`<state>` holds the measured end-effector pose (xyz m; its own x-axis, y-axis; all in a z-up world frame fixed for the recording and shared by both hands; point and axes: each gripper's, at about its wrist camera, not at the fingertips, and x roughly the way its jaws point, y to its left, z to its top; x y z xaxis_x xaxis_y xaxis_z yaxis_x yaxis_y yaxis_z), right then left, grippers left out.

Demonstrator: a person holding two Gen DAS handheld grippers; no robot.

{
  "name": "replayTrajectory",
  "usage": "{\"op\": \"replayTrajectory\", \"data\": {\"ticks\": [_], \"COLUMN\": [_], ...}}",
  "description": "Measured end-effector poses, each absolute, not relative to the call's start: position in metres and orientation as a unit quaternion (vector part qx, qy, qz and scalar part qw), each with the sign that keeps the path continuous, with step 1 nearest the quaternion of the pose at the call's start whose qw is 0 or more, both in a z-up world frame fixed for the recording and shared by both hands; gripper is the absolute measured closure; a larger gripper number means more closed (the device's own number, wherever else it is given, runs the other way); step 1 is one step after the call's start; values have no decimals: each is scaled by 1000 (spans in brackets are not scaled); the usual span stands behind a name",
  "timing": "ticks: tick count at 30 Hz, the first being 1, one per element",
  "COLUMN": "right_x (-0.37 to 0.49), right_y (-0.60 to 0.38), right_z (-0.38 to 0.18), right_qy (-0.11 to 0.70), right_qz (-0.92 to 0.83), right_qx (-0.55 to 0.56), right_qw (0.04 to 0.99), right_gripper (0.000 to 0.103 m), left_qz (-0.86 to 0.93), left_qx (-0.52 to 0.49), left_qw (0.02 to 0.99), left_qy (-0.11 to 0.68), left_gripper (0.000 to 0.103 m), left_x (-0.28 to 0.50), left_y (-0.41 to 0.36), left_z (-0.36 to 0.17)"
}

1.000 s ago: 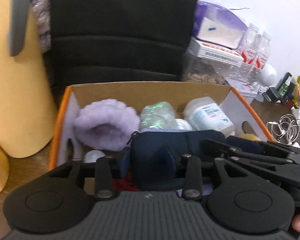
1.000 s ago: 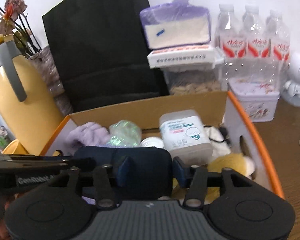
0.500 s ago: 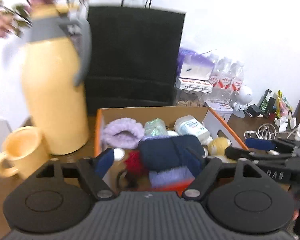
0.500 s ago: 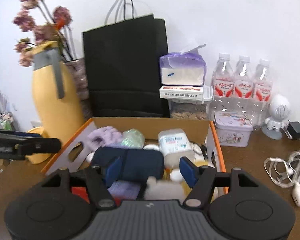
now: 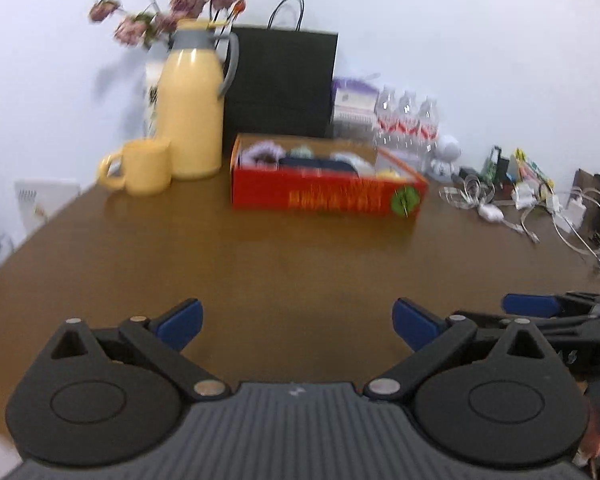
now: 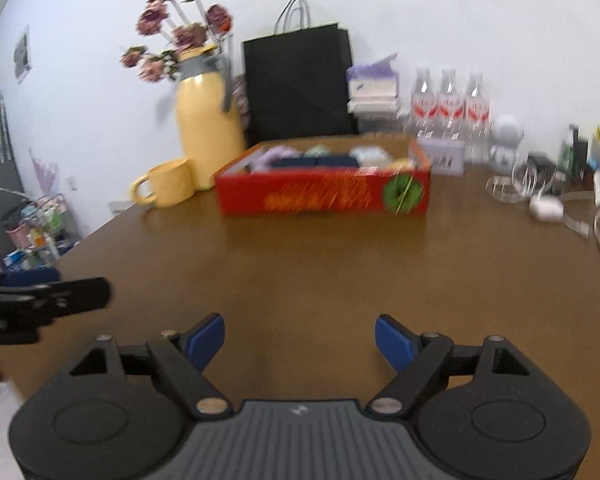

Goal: Organize objects

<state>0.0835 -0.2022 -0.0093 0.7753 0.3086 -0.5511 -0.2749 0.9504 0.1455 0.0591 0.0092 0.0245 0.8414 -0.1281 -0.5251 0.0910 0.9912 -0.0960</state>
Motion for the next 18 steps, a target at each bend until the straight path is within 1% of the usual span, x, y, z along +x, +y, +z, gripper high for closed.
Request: {"op": "replayTrajectory", "data": {"ticks": [2,4,6,7,8,10,18], "right_x": [58,40,24,17,8,-5,1], "right_y": [-198,-198,-201,-201,-202,-201,-200], "right_z": [-13,-12,-8,-6,-4,-1,-1], "right_qy": [296,295,295,294,287,279,284], "right_qz": [158,140,132,132,132,125,124], "right_qx": [25,22,24,24,21,17,22], "right_qw": [942,945,946,947,949,952,951], "right_gripper": [20,18,18,16,11,5,5], "left_qz": [-55,-53,-51,-53,-57,-56,-30], "left_qx": [-10,30,47,49,48,30,3], "left_qw": [959,963,966,964,961,960,951], "left_qy": [279,262,248,255,265,273,309], "left_gripper": [0,0,0,0,0,0,0], "left_x": [35,16,7,4,3,-1,8], "left_y": [6,3,4,3,3,5,13], "left_z": [21,23,27,28,29,29,22]}}
